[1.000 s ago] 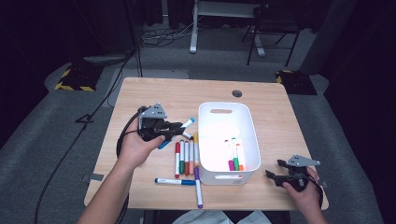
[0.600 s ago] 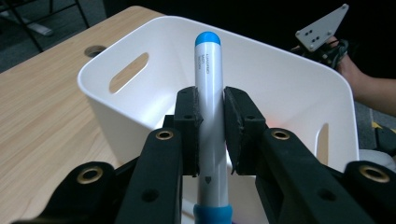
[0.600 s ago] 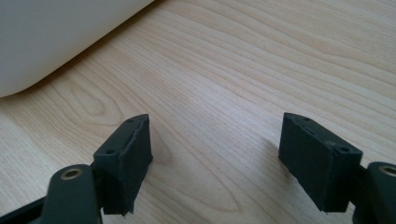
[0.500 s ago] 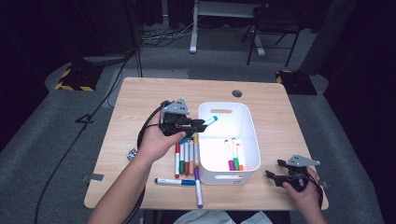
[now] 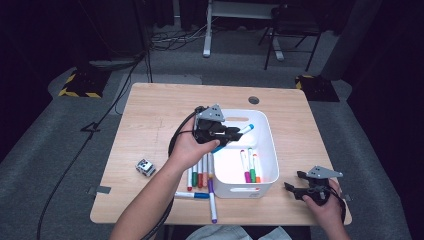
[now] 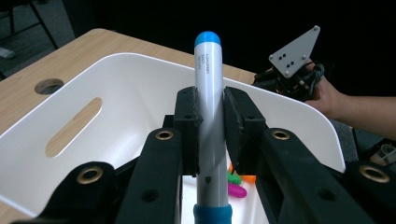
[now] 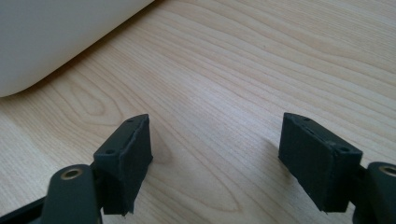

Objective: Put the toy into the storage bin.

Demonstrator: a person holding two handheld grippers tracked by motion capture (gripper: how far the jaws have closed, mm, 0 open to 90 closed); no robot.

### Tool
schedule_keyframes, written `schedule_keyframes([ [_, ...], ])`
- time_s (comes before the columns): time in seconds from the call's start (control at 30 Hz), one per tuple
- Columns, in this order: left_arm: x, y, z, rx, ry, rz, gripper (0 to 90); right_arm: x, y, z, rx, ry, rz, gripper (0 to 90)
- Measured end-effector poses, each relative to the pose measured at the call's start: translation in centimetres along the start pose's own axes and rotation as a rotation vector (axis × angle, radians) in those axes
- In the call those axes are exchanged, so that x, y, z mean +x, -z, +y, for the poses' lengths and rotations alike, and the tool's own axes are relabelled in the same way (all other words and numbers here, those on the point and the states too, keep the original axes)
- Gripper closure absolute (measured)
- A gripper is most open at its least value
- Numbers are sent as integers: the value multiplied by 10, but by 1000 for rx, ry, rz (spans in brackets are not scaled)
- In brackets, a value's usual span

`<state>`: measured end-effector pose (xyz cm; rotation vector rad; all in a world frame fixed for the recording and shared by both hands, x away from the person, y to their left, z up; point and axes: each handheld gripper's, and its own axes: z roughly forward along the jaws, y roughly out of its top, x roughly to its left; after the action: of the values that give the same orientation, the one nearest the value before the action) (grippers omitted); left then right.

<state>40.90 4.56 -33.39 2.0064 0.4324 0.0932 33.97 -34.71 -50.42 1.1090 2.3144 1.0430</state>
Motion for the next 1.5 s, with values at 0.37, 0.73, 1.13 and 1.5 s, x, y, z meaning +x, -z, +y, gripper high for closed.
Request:
schedule_keyframes([
  [0.37,4,-25,-3,28,1,-30,762,0,0,0,0,1,0,257],
  [0.73,7,-29,-18,81,15,-30,762,0,0,0,0,0,0,257],
  [1.13,6,-29,-27,135,-7,-20,762,0,0,0,0,0,0,257],
  [1.5,2,-31,-31,228,-33,5,761,0,0,0,0,0,0,257],
])
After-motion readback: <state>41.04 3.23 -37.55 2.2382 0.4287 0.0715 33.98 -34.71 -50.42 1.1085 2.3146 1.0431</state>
